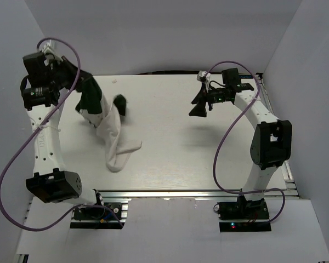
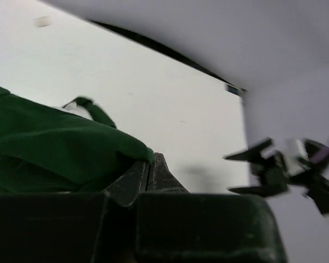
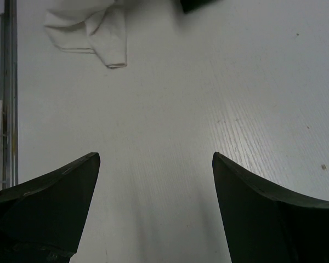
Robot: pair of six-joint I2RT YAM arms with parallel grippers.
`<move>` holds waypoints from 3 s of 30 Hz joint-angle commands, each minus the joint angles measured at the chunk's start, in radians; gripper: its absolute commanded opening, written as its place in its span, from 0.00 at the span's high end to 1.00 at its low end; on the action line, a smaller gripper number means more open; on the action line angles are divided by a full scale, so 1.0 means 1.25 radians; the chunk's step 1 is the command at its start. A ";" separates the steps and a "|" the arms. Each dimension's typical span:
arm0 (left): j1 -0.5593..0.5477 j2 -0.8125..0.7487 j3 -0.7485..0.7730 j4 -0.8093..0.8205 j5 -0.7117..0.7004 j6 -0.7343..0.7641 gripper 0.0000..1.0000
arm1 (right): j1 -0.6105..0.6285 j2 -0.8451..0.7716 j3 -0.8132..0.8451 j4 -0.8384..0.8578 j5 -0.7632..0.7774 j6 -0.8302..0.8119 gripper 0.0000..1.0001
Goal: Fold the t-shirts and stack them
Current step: Move the tshirt to the center of the board, then flatten the tshirt out
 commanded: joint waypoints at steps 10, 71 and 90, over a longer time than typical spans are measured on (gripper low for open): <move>-0.310 0.235 0.516 0.263 0.413 -0.261 1.00 | 0.008 -0.143 0.041 0.336 -0.035 0.246 0.11; -0.378 -0.169 -0.359 -0.464 -0.177 -0.197 1.00 | 0.143 -0.024 -0.148 -0.053 0.126 -0.265 0.14; -0.378 -0.181 -0.259 -0.488 -0.225 -0.200 1.00 | 0.264 0.103 -0.120 0.168 0.330 0.023 0.86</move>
